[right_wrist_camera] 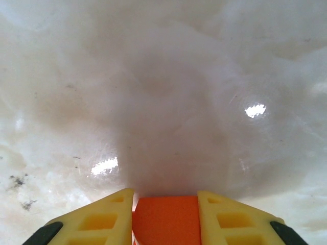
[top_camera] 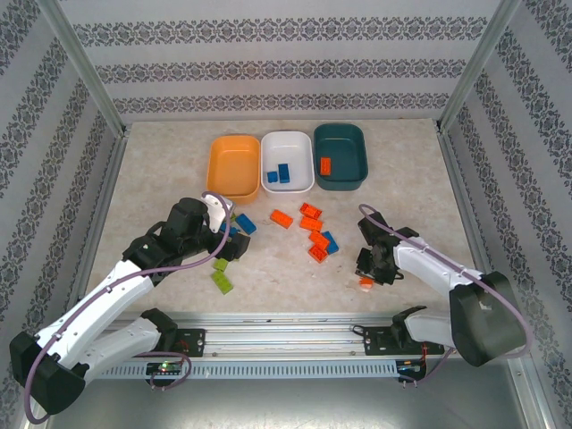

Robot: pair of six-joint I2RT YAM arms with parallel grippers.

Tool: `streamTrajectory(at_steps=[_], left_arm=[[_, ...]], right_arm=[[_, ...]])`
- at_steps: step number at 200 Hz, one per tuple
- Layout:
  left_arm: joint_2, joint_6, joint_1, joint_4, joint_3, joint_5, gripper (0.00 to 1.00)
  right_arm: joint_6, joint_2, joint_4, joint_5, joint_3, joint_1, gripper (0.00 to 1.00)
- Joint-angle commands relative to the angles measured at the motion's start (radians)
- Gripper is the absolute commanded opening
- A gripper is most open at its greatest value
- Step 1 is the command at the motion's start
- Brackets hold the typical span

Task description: Sort the legos into containers by color

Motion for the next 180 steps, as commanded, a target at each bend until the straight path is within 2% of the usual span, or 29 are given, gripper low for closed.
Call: streamTrajectory(at_steps=[1, 37, 69, 130, 180], left_arm=[[-0.016, 0.013, -0.017, 0.007, -0.004, 0.006, 1.00], [-0.013, 0.013, -0.017, 0.007, -0.003, 0.008, 1.00], [-0.011, 0.011, -0.017, 0.005, -0.003, 0.007, 1.00], [0.012, 0.016, -0.019, -0.001, -0.003, 0.000, 1.00], [0.047, 0.025, -0.025, -0.009, 0.001, -0.018, 1.00]], right_arm=[[-0.015, -0.027, -0.029, -0.002, 0.071, -0.004, 0.26], [-0.075, 0.036, -0.039, -0.047, 0.253, -0.070, 0.26], [-0.134, 0.205, -0.051, -0.073, 0.526, -0.127, 0.26], [-0.185, 0.667, -0.033, -0.119, 1.083, -0.179, 0.27], [-0.178, 1.019, -0.014, -0.084, 1.419, -0.181, 0.27]])
